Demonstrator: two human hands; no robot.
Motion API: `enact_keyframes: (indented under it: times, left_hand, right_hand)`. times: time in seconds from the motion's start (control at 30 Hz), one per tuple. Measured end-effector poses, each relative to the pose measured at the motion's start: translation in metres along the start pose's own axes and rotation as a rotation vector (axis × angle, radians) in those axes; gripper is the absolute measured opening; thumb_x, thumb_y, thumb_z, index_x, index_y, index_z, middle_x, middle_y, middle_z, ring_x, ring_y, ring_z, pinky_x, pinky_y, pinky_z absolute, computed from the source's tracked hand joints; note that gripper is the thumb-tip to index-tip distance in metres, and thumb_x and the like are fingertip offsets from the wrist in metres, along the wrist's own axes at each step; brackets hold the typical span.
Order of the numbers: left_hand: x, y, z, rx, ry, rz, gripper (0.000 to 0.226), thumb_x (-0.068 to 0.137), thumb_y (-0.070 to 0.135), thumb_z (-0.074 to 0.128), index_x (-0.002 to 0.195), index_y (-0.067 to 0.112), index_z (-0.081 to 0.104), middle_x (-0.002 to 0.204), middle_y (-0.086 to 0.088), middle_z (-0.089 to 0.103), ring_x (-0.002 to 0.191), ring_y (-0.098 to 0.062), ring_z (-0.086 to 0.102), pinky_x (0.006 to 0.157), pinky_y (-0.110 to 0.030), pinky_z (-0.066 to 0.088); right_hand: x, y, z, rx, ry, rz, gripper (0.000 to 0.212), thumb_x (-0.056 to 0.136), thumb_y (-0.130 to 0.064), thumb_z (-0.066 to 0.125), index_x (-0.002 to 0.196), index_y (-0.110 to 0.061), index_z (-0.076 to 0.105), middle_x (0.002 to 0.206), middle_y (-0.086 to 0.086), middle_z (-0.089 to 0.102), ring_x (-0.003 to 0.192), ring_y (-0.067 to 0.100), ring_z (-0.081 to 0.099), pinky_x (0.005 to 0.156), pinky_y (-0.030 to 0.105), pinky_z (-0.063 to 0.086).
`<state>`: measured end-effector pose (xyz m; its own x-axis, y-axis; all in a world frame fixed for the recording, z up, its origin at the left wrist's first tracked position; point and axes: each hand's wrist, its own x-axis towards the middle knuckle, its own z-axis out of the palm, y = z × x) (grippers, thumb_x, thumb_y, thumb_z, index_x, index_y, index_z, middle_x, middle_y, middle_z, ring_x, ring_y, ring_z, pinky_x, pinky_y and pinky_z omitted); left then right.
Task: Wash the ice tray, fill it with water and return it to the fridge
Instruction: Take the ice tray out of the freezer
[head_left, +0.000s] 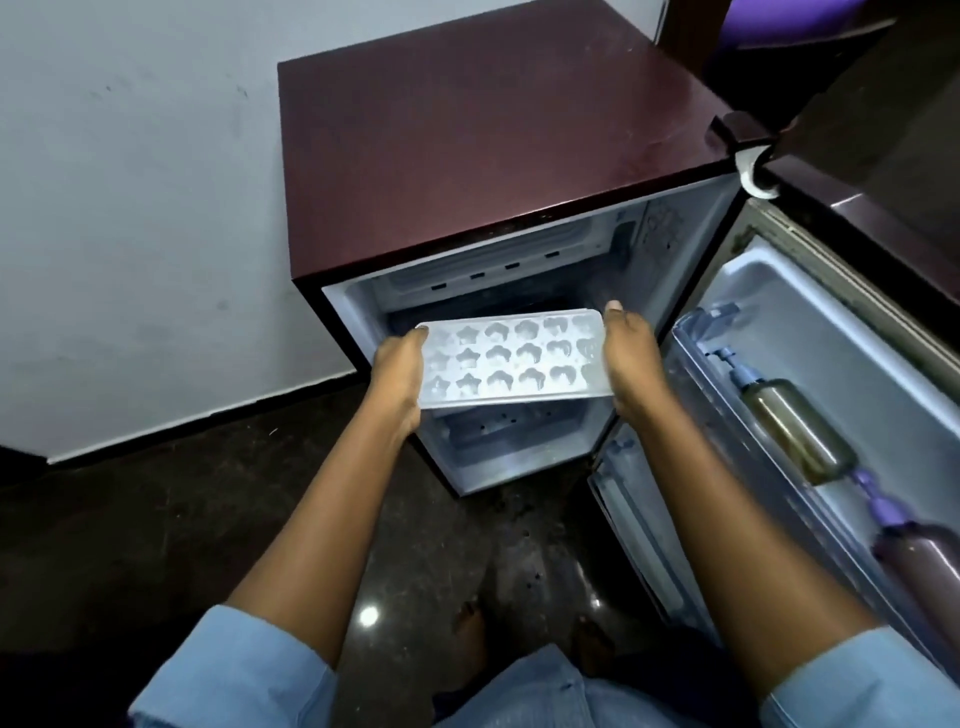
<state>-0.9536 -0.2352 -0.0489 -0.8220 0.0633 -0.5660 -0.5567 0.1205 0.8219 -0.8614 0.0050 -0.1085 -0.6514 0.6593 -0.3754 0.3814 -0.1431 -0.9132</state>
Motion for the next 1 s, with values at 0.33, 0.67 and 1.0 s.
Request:
enact_keyframes:
  times: [0.33,0.67,1.0]
  left_hand:
    - [-0.016,0.001,-0.012,0.098,-0.184,0.025,0.048,0.107,0.047,0.057,0.130,0.006,0.064,0.107,-0.013,0.081,0.092,-0.032,0.080,0.069,-0.045,0.066]
    - [-0.031,-0.010,0.001,0.230,-0.413,0.011,0.042,0.110,0.045,0.049,0.124,0.008,0.064,0.106,-0.015,0.080,0.088,-0.033,0.079,0.058,-0.039,0.064]
    - [-0.065,-0.031,0.030,0.258,-0.637,0.042,0.024,0.109,0.036,0.056,0.101,0.015,0.062,0.101,-0.016,0.079,0.082,-0.031,0.078,0.063,-0.045,0.065]
  right_hand:
    - [-0.100,-0.021,-0.020,0.224,0.132,0.137,0.048,0.102,-0.054,0.050,0.093,-0.010,0.068,0.086,0.008,0.074,0.095,0.044,0.075,0.087,0.061,0.061]
    - [-0.169,-0.005,-0.043,0.321,0.322,0.121,0.029,0.109,-0.033,0.053,0.091,-0.015,0.068,0.091,0.014,0.079,0.086,0.037,0.077,0.078,0.056,0.064]
    - [-0.233,0.031,-0.073,0.413,0.557,0.065,0.027,0.108,-0.031,0.054,0.098,-0.012,0.068,0.089,0.014,0.077,0.079,0.033,0.073,0.076,0.052,0.062]
